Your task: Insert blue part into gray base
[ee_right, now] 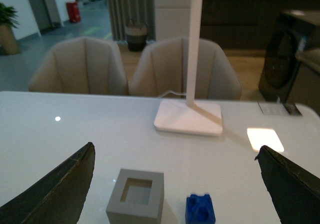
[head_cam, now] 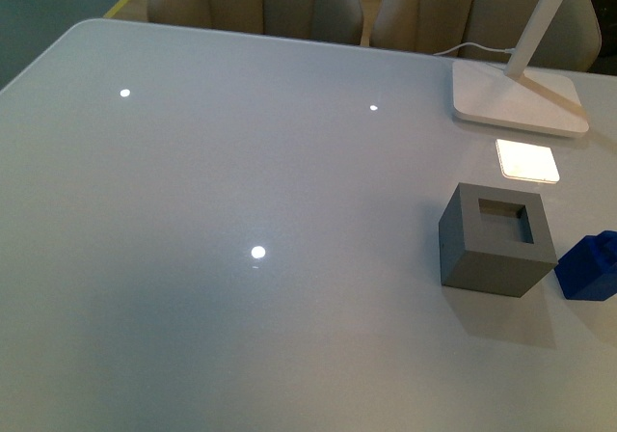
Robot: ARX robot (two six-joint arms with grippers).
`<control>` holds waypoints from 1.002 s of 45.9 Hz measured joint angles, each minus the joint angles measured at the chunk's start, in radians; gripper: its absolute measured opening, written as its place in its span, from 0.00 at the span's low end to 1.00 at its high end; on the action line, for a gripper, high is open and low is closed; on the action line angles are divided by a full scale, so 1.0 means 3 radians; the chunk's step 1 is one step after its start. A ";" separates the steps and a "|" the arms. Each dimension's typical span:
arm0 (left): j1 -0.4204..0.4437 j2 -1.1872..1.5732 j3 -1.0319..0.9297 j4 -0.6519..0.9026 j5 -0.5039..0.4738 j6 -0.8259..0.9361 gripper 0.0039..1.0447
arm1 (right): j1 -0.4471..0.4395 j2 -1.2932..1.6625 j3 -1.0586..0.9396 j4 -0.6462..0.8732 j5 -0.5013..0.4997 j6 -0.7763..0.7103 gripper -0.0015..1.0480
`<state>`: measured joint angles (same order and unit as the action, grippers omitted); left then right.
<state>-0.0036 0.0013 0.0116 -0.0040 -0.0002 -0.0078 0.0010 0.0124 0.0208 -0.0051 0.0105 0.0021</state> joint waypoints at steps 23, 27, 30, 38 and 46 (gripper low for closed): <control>0.0000 0.0000 0.0000 0.0000 0.0000 0.0000 0.93 | -0.0959 0.4564 0.2207 -0.0977 -0.0774 -0.0409 0.91; 0.0000 0.0000 0.0000 0.0000 0.0001 0.0000 0.93 | -0.0954 0.5083 0.2506 -0.1108 -0.0731 -0.0528 0.91; 0.0000 0.0000 0.0001 0.0000 0.0000 0.0000 0.93 | -0.0942 0.5403 0.2720 -0.1156 -0.0666 -0.0557 0.91; 0.0000 0.0000 0.0001 0.0000 -0.0001 0.0000 0.93 | -0.0865 0.6007 0.3133 -0.1156 -0.0506 -0.0595 0.91; 0.0000 0.0000 0.0001 0.0000 -0.0001 0.0000 0.93 | -0.0829 0.6414 0.3352 -0.1130 -0.0380 -0.0575 0.91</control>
<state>-0.0036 0.0013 0.0120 -0.0040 -0.0006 -0.0078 -0.2478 1.9366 1.0264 -0.3443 -0.1036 -0.1703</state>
